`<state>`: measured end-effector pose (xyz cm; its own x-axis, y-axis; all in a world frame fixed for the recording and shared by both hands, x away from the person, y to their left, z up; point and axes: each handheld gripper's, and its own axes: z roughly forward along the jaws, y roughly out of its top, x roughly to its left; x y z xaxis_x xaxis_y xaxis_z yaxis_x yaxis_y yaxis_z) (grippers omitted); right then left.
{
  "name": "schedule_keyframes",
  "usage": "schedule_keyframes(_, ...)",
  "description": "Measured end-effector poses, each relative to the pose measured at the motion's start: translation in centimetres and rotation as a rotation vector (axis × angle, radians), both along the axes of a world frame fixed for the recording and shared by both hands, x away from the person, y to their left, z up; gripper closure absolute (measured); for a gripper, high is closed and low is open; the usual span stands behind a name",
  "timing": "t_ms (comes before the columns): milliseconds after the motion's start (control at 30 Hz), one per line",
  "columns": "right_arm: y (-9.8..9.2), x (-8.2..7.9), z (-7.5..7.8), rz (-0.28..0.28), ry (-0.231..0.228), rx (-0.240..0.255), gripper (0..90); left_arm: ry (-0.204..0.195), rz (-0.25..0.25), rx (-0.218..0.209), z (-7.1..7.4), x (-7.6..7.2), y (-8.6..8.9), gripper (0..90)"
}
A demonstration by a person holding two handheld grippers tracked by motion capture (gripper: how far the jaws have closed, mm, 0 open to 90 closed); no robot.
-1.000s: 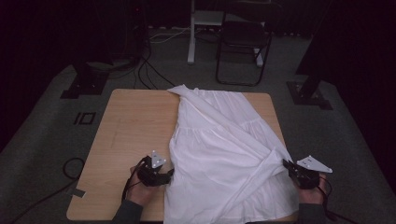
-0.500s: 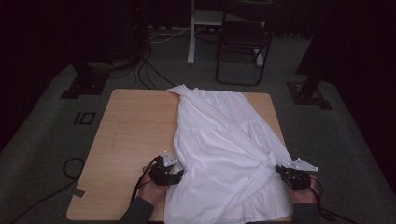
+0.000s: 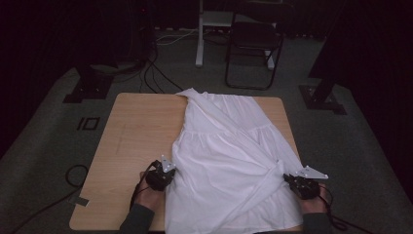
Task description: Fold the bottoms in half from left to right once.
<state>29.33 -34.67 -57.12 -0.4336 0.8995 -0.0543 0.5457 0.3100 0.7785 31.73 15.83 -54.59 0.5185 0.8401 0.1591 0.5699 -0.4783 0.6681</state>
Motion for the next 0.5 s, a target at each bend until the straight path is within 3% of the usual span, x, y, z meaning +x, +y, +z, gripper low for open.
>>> schedule_keyframes(67,0.9,0.0,0.0,0.035,0.005,0.010,86.1,-0.009,0.060,0.017,0.2,0.7,1.6,89.1)
schedule_keyframes(100,2.3,0.1,0.1,0.081,0.011,0.000,85.9,-0.008,0.089,0.020,0.2,1.0,2.4,89.2)
schedule_keyframes(167,2.9,0.1,0.2,0.100,0.011,-0.006,85.8,-0.007,0.135,0.022,0.4,1.7,3.9,89.2)
schedule_keyframes(233,4.6,0.3,0.3,0.149,0.011,-0.025,85.8,-0.006,0.187,0.027,0.7,2.4,5.8,89.2)
schedule_keyframes(367,7.8,0.9,0.5,0.227,0.011,-0.048,85.7,-0.011,0.260,0.052,1.1,3.3,8.2,89.2)
schedule_keyframes(500,9.7,1.2,0.7,0.263,0.015,-0.061,85.7,-0.005,0.287,0.033,1.0,2.8,9.3,89.2)
